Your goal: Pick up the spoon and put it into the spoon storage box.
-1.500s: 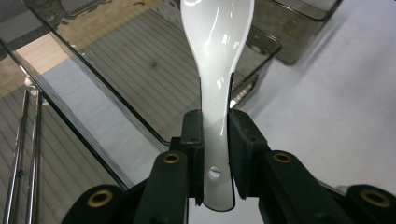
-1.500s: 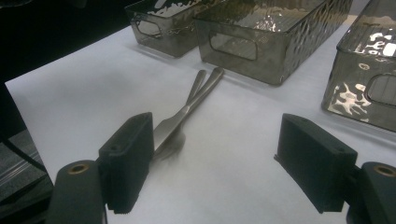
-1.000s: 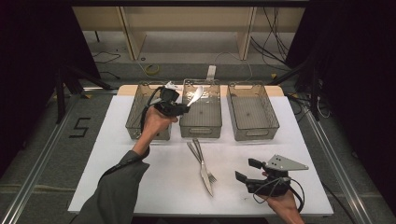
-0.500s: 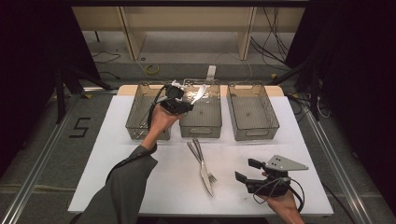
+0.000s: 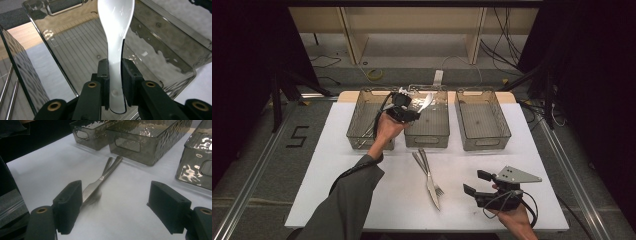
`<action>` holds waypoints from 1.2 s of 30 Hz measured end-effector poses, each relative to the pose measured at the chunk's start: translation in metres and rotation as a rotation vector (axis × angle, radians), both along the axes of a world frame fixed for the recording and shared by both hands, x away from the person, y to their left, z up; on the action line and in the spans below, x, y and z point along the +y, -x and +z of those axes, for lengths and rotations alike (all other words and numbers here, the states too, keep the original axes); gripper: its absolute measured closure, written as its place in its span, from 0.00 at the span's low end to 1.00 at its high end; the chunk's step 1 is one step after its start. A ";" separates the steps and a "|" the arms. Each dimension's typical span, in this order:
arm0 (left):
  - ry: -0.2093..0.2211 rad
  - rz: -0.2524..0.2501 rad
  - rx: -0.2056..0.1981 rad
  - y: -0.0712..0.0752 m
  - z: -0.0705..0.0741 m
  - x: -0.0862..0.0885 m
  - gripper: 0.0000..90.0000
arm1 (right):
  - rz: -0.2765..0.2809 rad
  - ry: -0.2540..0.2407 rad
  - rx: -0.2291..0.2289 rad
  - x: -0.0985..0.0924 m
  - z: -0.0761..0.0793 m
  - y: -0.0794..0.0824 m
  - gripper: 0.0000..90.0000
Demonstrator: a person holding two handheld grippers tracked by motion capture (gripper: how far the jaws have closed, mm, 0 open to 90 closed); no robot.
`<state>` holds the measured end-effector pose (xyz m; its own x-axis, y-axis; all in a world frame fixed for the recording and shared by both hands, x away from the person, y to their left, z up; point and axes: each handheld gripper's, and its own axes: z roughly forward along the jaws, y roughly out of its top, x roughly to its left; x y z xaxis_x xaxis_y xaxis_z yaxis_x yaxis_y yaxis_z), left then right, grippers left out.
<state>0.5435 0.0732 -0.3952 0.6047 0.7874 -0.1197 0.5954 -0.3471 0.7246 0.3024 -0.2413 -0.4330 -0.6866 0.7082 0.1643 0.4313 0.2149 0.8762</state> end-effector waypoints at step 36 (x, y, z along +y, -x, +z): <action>0.008 -0.049 0.047 0.014 0.020 0.000 0.27 | 0.005 0.004 0.011 0.001 -0.001 0.000 0.31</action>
